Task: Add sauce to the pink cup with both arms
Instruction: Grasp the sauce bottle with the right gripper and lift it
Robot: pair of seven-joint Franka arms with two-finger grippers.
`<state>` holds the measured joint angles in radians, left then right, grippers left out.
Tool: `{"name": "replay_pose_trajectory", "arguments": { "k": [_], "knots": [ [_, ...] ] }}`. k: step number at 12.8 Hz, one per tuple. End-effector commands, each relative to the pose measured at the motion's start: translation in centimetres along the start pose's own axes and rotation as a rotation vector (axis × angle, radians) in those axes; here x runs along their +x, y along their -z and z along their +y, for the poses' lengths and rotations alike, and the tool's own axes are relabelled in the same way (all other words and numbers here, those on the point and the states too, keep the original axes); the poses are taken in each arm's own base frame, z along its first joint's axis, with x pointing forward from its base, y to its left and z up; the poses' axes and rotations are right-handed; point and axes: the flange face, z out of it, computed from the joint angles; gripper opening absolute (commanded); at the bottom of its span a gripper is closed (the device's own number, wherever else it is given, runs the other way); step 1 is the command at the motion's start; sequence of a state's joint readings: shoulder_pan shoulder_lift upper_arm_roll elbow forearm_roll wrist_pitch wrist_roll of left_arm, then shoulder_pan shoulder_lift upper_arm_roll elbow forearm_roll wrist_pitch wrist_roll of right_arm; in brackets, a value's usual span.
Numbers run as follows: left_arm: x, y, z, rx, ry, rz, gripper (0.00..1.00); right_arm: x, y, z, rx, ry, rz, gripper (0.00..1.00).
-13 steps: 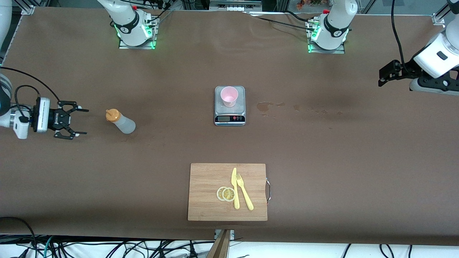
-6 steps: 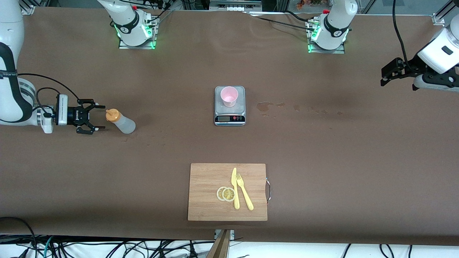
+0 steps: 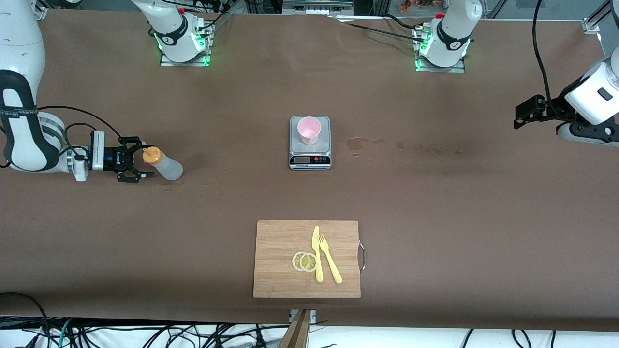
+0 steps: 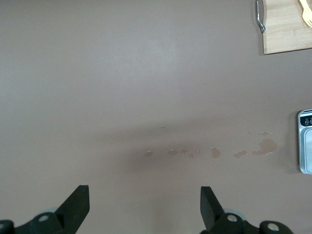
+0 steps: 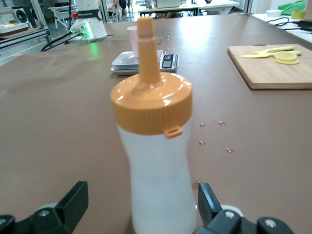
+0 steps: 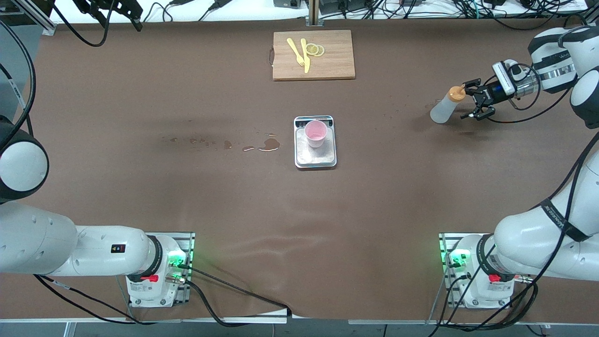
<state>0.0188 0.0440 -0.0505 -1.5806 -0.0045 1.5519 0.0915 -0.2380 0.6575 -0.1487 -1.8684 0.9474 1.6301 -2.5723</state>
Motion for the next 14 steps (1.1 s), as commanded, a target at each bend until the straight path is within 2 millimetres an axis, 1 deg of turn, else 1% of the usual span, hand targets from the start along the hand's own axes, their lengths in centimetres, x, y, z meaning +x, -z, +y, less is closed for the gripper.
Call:
{"name": "replay_pose_trajectory", "arguments": {
  "k": [1, 3, 5, 6, 7, 9, 11, 12, 13, 14],
  "knots": [
    [-0.2, 1.1, 0.0, 0.001, -0.007, -0.007, 1.0, 0.2, -1.2, 0.7, -0.029, 0.011, 0.039, 1.0],
    [-0.3, 1.3, -0.3, -0.009, 0.001, 0.0, 1.0, 0.3, -2.6, 1.3, -0.032, 0.011, 0.056, 1.0],
    [-0.2, 1.9, 0.1, -0.009, 0.024, 0.018, 1.0, 0.5, -3.4, 1.6, -0.033, 0.011, 0.064, 1.0],
    [-0.2, 1.9, -0.3, -0.015, 0.036, 0.023, 1.0, 0.4, -3.5, 1.5, -0.032, 0.008, 0.064, 0.97],
    [-0.2, 1.9, -0.5, 0.003, 0.028, 0.019, 1.0, 0.5, -3.4, 1.6, -0.033, 0.018, 0.063, 0.83],
    [-0.1, 2.0, -0.3, -0.001, 0.037, 0.025, 1.0, 0.4, -3.4, 1.6, -0.033, 0.026, 0.061, 0.61],
    [-0.2, 2.9, -0.7, 0.006, 0.043, 0.042, 1.0, 0.5, -3.4, 1.6, -0.032, 0.031, 0.062, 0.3],
    [-0.2, 2.9, -0.9, 0.0, 0.047, 0.044, 1.0, 0.6, -3.4, 1.7, -0.032, 0.034, 0.061, 0.18],
    [-0.3, 2.9, -1.5, -0.001, 0.055, 0.044, 1.0, 0.8, -3.3, 1.9, -0.031, 0.04, 0.059, 0.12],
    [-0.3, 3.0, -1.8, -0.002, 0.06, 0.047, 1.0, 1.6, -3.6, 2.3, -0.025, 0.044, 0.053, 0.11]
  ]
}}
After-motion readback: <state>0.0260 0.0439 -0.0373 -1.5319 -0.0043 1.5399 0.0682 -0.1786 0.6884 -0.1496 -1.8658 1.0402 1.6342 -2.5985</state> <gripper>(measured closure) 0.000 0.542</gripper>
